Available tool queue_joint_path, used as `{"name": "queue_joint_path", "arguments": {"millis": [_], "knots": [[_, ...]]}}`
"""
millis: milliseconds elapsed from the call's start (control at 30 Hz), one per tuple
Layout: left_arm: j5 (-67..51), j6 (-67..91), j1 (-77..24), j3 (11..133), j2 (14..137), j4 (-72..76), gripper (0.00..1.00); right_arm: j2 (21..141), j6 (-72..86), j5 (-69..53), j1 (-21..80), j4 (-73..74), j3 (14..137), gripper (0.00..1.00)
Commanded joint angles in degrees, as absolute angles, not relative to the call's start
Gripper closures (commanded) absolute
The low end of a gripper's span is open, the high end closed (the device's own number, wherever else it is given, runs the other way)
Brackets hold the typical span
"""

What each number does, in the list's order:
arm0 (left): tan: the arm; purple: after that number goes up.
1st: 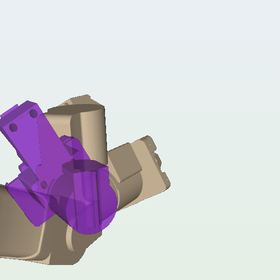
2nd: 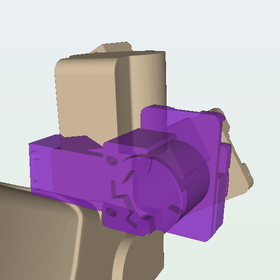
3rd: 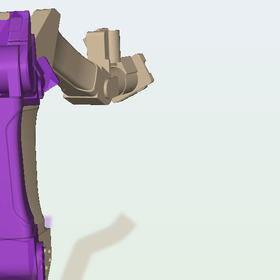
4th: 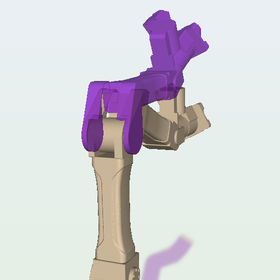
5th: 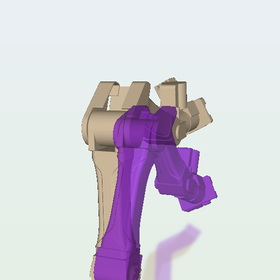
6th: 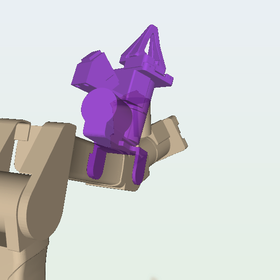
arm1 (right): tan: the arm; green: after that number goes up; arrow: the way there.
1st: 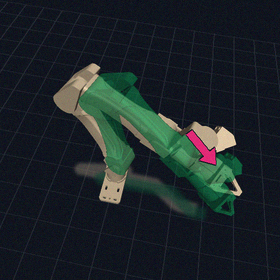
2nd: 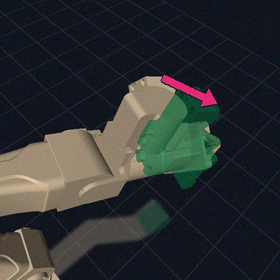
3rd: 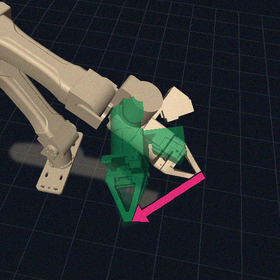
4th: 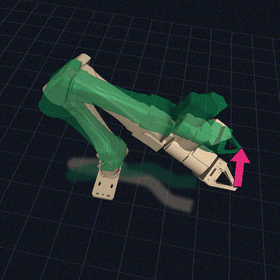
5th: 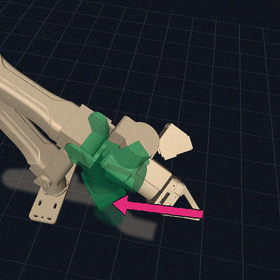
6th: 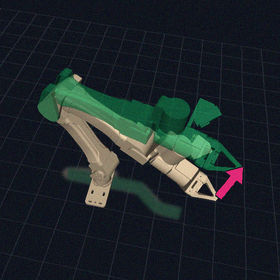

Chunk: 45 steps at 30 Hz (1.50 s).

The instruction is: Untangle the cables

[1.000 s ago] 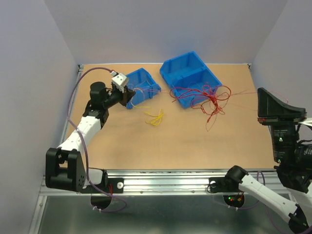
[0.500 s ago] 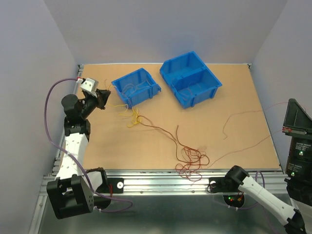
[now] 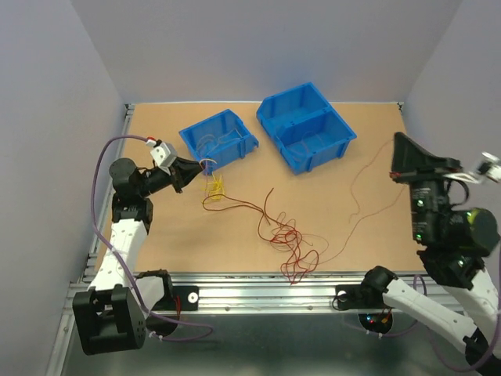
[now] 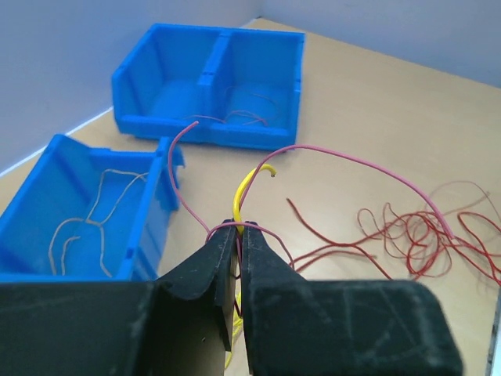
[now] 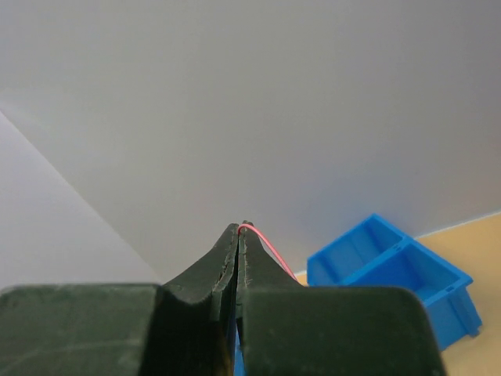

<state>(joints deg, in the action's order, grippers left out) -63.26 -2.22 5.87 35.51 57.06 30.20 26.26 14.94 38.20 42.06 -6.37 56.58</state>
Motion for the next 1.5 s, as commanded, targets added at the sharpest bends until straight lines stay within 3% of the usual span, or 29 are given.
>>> {"name": "queue_joint_path", "arguments": {"millis": [0,167,200,367,433,700,900,1067,1467], "knots": [[-71.01,-7.55,3.61,34.37,53.88,32.18,0.87,34.09,14.15,30.51,42.28,-3.97,59.67,1.0],[-67.69,-15.63,-2.52,34.19,50.01,25.07,0.63,40.25,16.26,29.09,42.36,-0.27,58.45,0.99],[-66.2,-17.99,-3.59,34.19,49.66,24.18,0.54,41.73,16.35,28.83,42.28,-0.18,57.49,0.99],[-61.09,-23.81,-10.18,36.03,52.11,18.64,0.27,45.26,16.08,26.99,42.28,-0.18,55.9,0.99],[-59.34,-25.83,-13.61,37.69,54.65,16.35,0.21,47.01,16.17,24.54,42.28,-0.18,56.25,0.99],[-48.54,-26.81,-31.09,43.06,65.73,18.36,0.2,51.76,18.28,19.96,42.28,-0.18,64.85,0.99],[-44.74,-15.67,-33.49,47.19,72.06,32.84,0.13,54.93,19.6,16.0,42.28,-0.18,68.73,0.99],[-52.28,-6.35,-33.49,57.38,81.98,39.0,0.01,56.86,19.86,13.54,42.28,-0.18,70.4,0.99],[-64.33,13.7,-36.2,60.73,97.2,60.98,0.01,59.24,19.51,12.04,42.28,-0.18,72.25,0.99]]}}
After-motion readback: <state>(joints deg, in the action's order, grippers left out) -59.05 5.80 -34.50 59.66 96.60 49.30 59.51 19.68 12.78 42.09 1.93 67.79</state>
